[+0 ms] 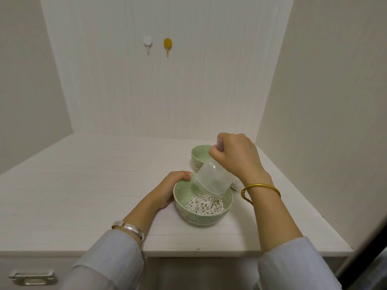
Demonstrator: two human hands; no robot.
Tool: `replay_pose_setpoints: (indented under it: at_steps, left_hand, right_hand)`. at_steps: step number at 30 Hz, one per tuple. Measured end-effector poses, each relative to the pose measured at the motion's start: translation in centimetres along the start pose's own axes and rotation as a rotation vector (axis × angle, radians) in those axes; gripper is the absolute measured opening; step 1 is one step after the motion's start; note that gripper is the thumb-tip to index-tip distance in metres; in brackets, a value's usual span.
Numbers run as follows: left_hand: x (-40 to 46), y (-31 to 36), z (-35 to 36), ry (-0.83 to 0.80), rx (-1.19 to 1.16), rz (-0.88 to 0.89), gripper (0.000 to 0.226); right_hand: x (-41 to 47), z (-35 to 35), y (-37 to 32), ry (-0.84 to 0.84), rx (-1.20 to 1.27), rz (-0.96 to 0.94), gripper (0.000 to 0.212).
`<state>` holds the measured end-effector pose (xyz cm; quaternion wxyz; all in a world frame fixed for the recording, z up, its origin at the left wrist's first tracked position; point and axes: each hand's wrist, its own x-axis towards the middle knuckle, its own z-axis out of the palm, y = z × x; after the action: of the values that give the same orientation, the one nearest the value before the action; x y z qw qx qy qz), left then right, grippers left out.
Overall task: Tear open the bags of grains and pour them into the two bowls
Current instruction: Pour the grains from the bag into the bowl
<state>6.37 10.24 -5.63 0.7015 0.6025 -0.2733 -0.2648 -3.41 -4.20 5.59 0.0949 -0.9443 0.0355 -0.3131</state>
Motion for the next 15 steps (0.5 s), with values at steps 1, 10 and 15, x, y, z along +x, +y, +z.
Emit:
replay_pose_setpoints:
  at_steps: [1,10,15]
  left_hand:
    - [0.0,0.01,0.0,-0.003,0.001,0.003,0.031]
    - [-0.06,0.11,0.03,-0.059,-0.012,0.016,0.03]
    - [-0.35,0.52,0.06,-0.073,-0.007,-0.027,0.033]
  right_hand:
    - [0.04,-0.03,-0.29,-0.01,-0.015,-0.015,0.022]
    - [0.26,0.32,-1.23,-0.054,-0.016,-0.011,0.014]
    - [0.14,0.46,-1.16,-0.085,-0.011,-0.001,0.016]
